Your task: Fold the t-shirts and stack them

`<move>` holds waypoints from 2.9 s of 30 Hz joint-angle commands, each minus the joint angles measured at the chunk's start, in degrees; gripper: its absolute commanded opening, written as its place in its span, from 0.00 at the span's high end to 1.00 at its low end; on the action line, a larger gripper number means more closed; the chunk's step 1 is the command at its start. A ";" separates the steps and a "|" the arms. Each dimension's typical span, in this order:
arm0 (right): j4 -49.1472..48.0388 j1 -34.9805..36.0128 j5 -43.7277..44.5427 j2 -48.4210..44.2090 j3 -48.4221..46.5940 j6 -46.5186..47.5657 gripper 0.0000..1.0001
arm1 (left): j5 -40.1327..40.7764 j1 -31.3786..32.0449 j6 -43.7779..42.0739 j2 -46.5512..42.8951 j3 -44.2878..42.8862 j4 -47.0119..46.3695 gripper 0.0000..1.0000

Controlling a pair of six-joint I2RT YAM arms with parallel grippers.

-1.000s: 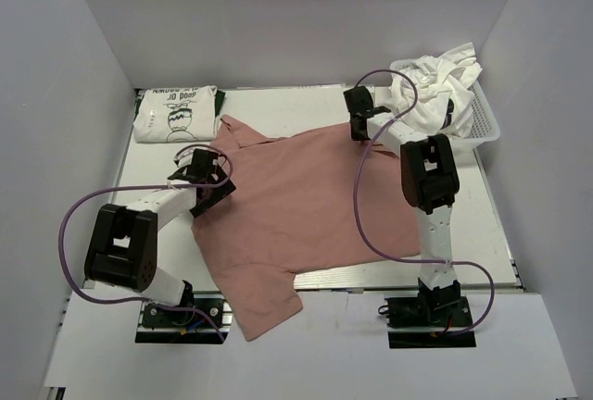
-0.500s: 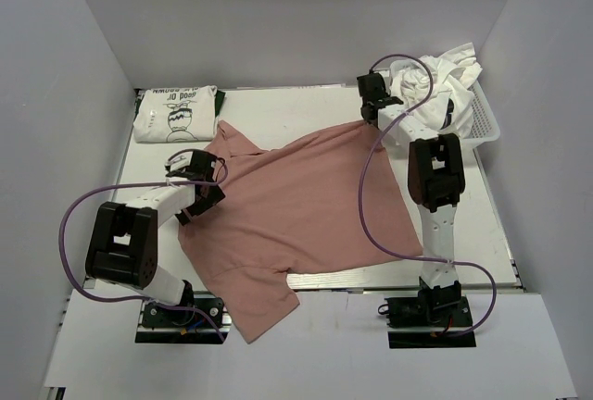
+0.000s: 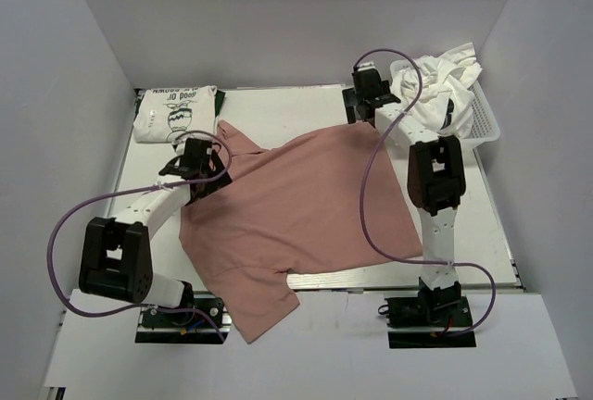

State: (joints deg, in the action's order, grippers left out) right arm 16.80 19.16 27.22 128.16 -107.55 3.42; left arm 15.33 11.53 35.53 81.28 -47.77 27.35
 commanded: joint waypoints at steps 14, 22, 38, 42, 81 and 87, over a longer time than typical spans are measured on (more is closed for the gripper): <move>-2.65 3.17 -16.15 -24.97 41.36 -27.76 0.10 | -2.32 0.16 -2.22 27.13 -25.95 -6.80 0.00; -3.00 0.62 -13.26 -26.47 51.20 -33.74 0.10 | -8.20 0.69 -4.85 49.99 -51.77 -0.72 0.00; -4.05 1.05 -12.97 -32.52 47.34 -27.77 0.10 | -16.48 0.69 -9.51 57.08 -77.38 4.28 0.00; -6.77 2.55 -15.88 -42.63 51.72 -29.34 0.10 | -15.16 0.69 -9.51 45.49 -73.98 11.04 0.00; 1.31 3.25 -8.68 -60.92 70.63 -46.66 0.10 | -19.29 4.20 24.23 -11.94 22.27 25.65 0.39; 9.10 3.34 -11.84 -66.71 72.21 -47.98 0.10 | -16.83 4.73 23.62 -9.72 18.07 25.47 1.00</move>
State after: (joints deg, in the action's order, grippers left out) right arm 20.82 22.52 17.10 65.43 -36.25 -42.92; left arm -7.92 15.81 59.20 71.22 -30.11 55.09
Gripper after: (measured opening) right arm 0.902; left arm 0.025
